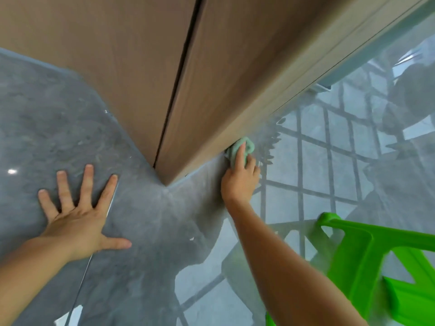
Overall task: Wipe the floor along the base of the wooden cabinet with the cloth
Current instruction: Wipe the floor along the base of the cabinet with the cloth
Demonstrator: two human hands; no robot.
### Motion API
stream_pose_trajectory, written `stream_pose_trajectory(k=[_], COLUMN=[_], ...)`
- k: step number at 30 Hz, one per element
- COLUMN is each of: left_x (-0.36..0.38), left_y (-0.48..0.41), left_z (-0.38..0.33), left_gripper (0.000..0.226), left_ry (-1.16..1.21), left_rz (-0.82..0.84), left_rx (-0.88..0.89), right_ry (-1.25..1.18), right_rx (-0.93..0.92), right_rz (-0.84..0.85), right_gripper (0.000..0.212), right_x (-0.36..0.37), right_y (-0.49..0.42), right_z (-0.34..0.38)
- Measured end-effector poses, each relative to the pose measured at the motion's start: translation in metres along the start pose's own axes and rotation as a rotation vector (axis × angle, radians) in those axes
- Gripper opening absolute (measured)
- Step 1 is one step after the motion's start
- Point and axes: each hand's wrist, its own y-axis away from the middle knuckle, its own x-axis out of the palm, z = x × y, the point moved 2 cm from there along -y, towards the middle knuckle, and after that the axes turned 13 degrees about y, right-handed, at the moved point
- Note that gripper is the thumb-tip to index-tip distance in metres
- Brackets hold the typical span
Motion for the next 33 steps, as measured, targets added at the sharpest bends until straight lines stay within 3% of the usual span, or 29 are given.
stream_pose_trajectory(k=[5,8,10,14,17,20,24,28,33], left_x=[-0.004,-0.003,-0.004,-0.004,-0.004,-0.004,-0.001,0.002,-0.002], left_y=[-0.001,-0.001,-0.001,-0.001,0.001,0.001,-0.002,-0.005,0.001], left_z=[-0.002,0.0,-0.001,-0.001,-0.002,-0.004,-0.001,0.001,-0.003], left_gripper=[0.147,0.147,0.148,0.147,0.147,0.147,0.147,0.148,0.15], left_ry=[-0.038,-0.038,-0.027,-0.049,-0.048,-0.055,-0.053,-0.041,-0.015], left_rz=[0.001,0.019,0.023,0.013,0.01,0.013,-0.001,-0.012,0.008], left_rx=[0.004,0.022,0.025,0.012,0.004,0.008,0.008,0.014,0.015], right_ry=[-0.063,-0.171,-0.187,-0.083,-0.109,-0.141,0.041,0.115,0.082], right_rx=[-0.256,-0.169,-0.122,-0.163,-0.119,-0.181,-0.354,-0.112,-0.158], right_rz=[0.122,-0.01,-0.097,0.175,0.222,0.17,0.15,0.272,0.443], right_gripper=[0.052,0.046,0.058,0.083,0.095,0.098,0.096,0.123,0.153], right_x=[0.004,-0.021,-0.035,-0.01,0.011,0.014,0.018,0.013,-0.001], right_y=[0.107,0.079,0.044,0.028,0.06,0.091,0.074,-0.01,0.001], right_z=[0.034,0.016,0.006,0.021,0.043,0.046,0.014,0.002,0.015])
